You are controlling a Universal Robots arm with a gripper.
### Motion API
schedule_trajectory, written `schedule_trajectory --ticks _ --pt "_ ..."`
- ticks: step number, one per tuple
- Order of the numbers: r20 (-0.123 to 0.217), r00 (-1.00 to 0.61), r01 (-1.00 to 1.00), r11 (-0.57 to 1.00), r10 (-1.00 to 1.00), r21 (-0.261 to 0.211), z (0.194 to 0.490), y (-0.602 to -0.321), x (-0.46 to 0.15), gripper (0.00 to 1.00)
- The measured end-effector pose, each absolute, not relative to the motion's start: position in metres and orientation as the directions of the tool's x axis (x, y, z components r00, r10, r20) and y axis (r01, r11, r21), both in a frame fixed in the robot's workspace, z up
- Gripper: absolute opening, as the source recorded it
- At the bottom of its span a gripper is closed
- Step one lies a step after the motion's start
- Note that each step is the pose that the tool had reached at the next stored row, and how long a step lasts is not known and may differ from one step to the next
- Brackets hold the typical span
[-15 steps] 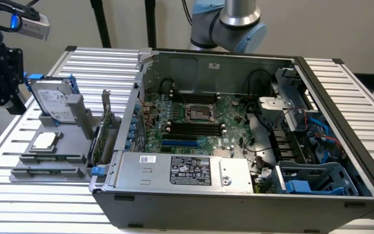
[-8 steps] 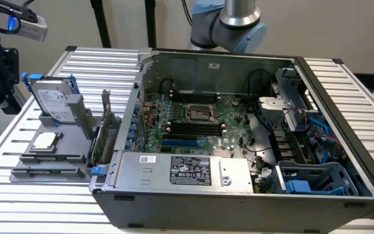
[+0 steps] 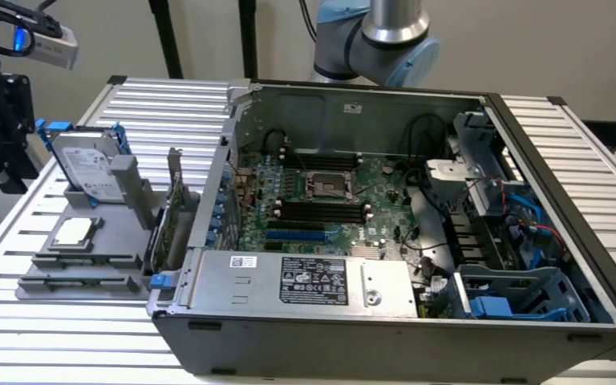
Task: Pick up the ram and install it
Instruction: 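Pick up the ram and move it above insertion slot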
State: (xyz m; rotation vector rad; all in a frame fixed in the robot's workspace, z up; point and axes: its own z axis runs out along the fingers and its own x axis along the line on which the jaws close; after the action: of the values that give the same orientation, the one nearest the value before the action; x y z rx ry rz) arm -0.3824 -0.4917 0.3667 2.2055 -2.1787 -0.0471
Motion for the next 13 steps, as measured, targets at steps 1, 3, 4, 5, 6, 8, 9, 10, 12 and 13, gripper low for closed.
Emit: schedule_trajectory --ticks 1,3,4,5,6,8,9,10,12,13 --pt "0.007 0.012 -0.999 -0.012 -1.000 0.050 0.366 -0.492 -0.382 0.30" --pt "0.006 0.012 -0.999 -0.012 -1.000 0.051 0.364 -0.493 -0.382 0.36" --pt "0.003 0.012 -0.999 -0.012 -1.000 0.050 0.363 -0.494 -0.382 0.36" --pt "-0.001 0.012 -0.999 -0.012 -1.000 0.050 0.361 -0.496 -0.382 0.36" --pt "-0.005 0.012 -0.999 -0.013 -1.000 0.050 0.360 -0.497 -0.382 0.36" --pt "-0.013 0.013 -0.999 -0.013 -1.000 0.050 0.357 -0.500 -0.382 0.36" --pt "-0.017 0.013 -0.999 -0.014 -1.000 0.050 0.356 -0.501 -0.382 0.36" --pt "-0.020 0.013 -0.999 -0.014 -1.000 0.050 0.354 -0.502 -0.382 0.36" --pt "-0.021 0.013 -0.999 -0.014 -1.000 0.050 0.350 -0.504 -0.382 0.36" --pt "-0.021 0.013 -0.999 -0.014 -1.000 0.050 0.349 -0.504 -0.382 0.36"
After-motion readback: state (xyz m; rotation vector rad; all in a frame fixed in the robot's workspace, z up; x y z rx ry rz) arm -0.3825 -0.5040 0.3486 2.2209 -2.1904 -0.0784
